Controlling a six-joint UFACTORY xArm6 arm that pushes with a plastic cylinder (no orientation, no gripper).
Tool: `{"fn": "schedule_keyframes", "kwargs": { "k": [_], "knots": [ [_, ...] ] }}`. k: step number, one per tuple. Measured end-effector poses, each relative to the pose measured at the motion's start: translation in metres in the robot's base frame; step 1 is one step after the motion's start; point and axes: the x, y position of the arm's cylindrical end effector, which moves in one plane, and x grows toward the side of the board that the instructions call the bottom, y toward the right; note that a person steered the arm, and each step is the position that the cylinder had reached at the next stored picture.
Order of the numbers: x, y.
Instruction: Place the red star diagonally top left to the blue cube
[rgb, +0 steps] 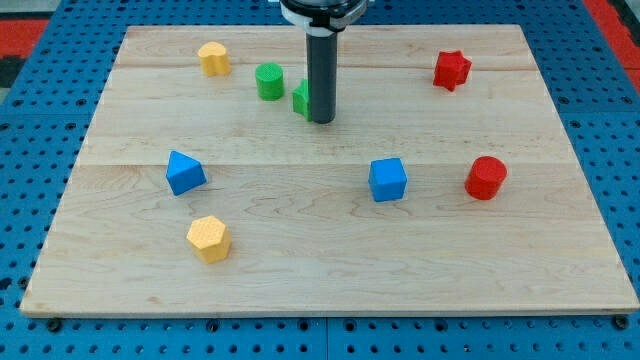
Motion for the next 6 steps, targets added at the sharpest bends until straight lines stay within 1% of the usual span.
{"fn": "schedule_keyframes", "kwargs": {
  "k": [2,3,4,5,6],
  "knots": [
    [-0.016,0.151],
    [-0.041,0.202],
    [-0.064,0.205],
    [-0.066,0.173],
    [-0.066,0.117]
  ]
}}
